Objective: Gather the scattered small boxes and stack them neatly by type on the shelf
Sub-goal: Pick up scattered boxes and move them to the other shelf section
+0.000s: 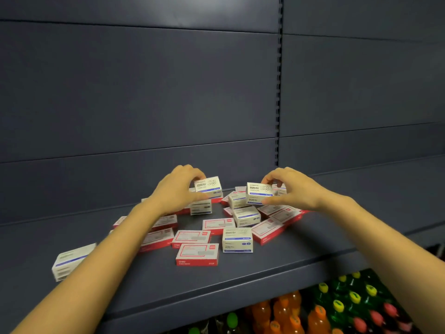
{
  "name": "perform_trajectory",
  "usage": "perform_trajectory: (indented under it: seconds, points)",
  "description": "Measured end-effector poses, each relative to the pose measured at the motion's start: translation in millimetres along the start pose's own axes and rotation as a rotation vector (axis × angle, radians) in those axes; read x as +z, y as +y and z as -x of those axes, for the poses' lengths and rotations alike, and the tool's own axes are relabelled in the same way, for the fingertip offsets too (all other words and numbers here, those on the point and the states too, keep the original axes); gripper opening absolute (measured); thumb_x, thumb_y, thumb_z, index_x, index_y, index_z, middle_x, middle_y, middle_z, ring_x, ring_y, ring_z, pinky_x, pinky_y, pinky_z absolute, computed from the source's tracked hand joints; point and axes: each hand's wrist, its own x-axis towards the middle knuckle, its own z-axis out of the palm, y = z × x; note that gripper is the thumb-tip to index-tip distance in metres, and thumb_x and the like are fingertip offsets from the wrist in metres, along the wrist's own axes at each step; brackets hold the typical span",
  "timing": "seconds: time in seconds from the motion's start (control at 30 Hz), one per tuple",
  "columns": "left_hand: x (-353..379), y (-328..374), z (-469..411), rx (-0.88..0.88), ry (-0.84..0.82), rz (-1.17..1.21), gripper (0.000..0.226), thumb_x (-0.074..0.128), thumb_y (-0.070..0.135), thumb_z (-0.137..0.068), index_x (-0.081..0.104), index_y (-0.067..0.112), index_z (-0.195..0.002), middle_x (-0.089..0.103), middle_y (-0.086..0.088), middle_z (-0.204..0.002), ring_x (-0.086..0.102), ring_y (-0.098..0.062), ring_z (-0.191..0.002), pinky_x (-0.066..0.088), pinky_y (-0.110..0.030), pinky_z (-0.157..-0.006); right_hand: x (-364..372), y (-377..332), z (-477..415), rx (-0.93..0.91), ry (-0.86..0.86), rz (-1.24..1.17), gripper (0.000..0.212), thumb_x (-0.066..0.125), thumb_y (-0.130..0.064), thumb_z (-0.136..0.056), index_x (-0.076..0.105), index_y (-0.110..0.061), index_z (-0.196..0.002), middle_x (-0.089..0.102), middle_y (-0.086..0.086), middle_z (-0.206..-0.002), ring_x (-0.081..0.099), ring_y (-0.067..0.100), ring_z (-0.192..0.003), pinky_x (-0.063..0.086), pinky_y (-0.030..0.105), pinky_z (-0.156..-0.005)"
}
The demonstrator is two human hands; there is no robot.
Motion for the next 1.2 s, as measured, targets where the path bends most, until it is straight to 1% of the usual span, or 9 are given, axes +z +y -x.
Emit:
perform_trajectory:
  seconds: [0.1,0.2,0.3,0.47,0.57,0.73,0.87,1.03,1.2]
  points:
    - [5.0,33.6,-11.9,0.096,0.053,0.054,0.039,0.068,0.036,-0.079,0.055,0.024,-0.113,0.056,0.003,-0.116,0.041,-0.006,-0.099,0.038,-0.025,-0.081,-11.2,16.3,15.8,0.047,0.022,0.014,0.037,0.071,-0.042,-0.075,0.057,-0.030,-0.107,0.058,-0.012,-0.108,0.047,0.008,-0.095,0.043,0.029,-0.080]
    - [12.9,68.8,-23.0,0.164,0.053,0.072,0.039,0.068,0.036,-0.079,0.055,0.024,-0.113,0.056,0.004,-0.116,0.042,-0.007,-0.101,0.039,-0.026,-0.082,-28.0,37.4,37.1,0.094,0.032,0.037,0.038,0.071,-0.044,-0.074,0.056,-0.031,-0.107,0.057,-0.013,-0.107,0.047,0.009,-0.094,0.042,0.029,-0.079]
    - [25.5,103.3,-31.2,0.225,0.033,0.098,0.039,0.069,0.037,-0.078,0.055,0.024,-0.112,0.056,0.004,-0.115,0.043,-0.009,-0.103,0.041,-0.028,-0.082,-47.2,61.1,62.4,0.127,0.047,0.046,0.039,0.068,-0.049,-0.074,0.057,-0.031,-0.106,0.058,-0.014,-0.106,0.048,0.011,-0.094,0.043,0.031,-0.081]
    - [53.7,163.0,-47.8,0.272,-0.017,0.109,0.040,0.068,0.039,-0.078,0.056,0.023,-0.112,0.056,0.004,-0.112,0.042,-0.011,-0.101,0.039,-0.028,-0.079,-78.2,111.7,104.2,0.185,0.041,0.058,0.036,0.069,-0.049,-0.074,0.056,-0.033,-0.104,0.058,-0.014,-0.106,0.049,0.010,-0.095,0.042,0.031,-0.082]
    - [68.7,199.3,-57.5,0.280,-0.010,0.133,0.037,0.067,0.039,-0.079,0.057,0.024,-0.110,0.056,0.004,-0.111,0.042,-0.011,-0.099,0.038,-0.027,-0.077,-95.7,142.5,125.7,0.207,0.020,0.077,0.036,0.068,-0.049,-0.075,0.056,-0.033,-0.105,0.058,-0.014,-0.107,0.049,0.011,-0.095,0.042,0.030,-0.079]
    - [102.0,277.5,-75.8,0.277,-0.023,0.122,0.039,0.067,0.039,-0.079,0.056,0.023,-0.113,0.056,0.003,-0.114,0.043,-0.014,-0.106,0.041,-0.033,-0.088,-134.3,208.8,166.3,0.232,-0.009,0.111,0.035,0.068,-0.048,-0.075,0.054,-0.035,-0.104,0.058,-0.012,-0.108,0.049,0.012,-0.096,0.044,0.032,-0.080]
    - [128.3,327.8,-87.8,0.271,0.000,0.100,0.040,0.066,0.042,-0.079,0.056,0.023,-0.113,0.056,0.004,-0.114,0.044,-0.013,-0.107,0.038,-0.028,-0.081,-157.9,254.9,191.5,0.220,-0.047,0.161,0.036,0.067,-0.047,-0.076,0.055,-0.032,-0.107,0.058,-0.011,-0.109,0.048,0.011,-0.096,0.043,0.032,-0.081]
    - [161.5,369.1,-99.0,0.223,-0.018,0.075,0.042,0.064,0.046,-0.080,0.054,0.023,-0.114,0.055,0.004,-0.117,0.044,-0.014,-0.109,0.036,-0.026,-0.080,-174.3,299.7,208.0,0.212,-0.066,0.171,0.039,0.067,-0.045,-0.078,0.054,-0.030,-0.112,0.057,-0.010,-0.113,0.047,0.010,-0.098,0.043,0.029,-0.081]
    - [181.8,391.1,-116.9,0.186,-0.048,0.050,0.044,0.063,0.049,-0.079,0.055,0.021,-0.113,0.056,0.002,-0.116,0.045,-0.015,-0.108,0.038,-0.027,-0.079,-175.4,330.6,209.2,0.187,-0.076,0.147,0.040,0.067,-0.044,-0.079,0.054,-0.030,-0.113,0.057,-0.010,-0.114,0.047,0.009,-0.098,0.044,0.029,-0.082]
